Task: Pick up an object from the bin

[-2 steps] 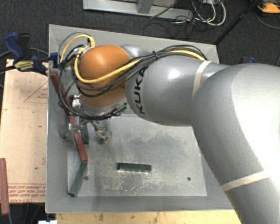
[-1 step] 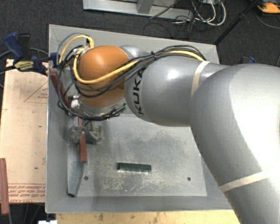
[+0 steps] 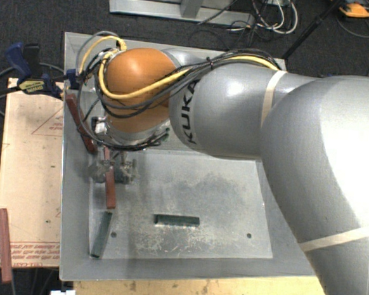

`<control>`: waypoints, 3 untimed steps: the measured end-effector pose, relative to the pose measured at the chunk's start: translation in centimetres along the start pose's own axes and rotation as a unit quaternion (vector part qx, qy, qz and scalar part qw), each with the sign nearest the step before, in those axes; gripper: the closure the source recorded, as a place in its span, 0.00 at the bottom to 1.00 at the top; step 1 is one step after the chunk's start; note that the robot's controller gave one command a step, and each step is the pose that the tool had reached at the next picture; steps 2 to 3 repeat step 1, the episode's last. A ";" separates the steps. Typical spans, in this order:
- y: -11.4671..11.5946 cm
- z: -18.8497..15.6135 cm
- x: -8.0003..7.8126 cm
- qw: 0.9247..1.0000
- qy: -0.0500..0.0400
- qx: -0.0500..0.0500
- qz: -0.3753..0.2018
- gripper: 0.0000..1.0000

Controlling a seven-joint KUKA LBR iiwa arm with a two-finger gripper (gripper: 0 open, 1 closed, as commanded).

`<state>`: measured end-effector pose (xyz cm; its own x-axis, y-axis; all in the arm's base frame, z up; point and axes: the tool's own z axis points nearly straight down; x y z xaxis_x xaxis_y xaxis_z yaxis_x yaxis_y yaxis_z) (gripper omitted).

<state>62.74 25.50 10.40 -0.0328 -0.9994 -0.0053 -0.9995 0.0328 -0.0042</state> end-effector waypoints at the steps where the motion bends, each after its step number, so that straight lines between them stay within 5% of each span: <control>1: -0.1 -4.0 -0.2 1.000 0.000 0.001 0.002 1.00; 3: -0.1 -4.0 -0.2 1.000 0.000 0.001 0.002 1.00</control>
Offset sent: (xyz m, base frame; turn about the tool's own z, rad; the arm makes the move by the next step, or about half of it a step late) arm -0.0002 0.0001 0.0373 0.0000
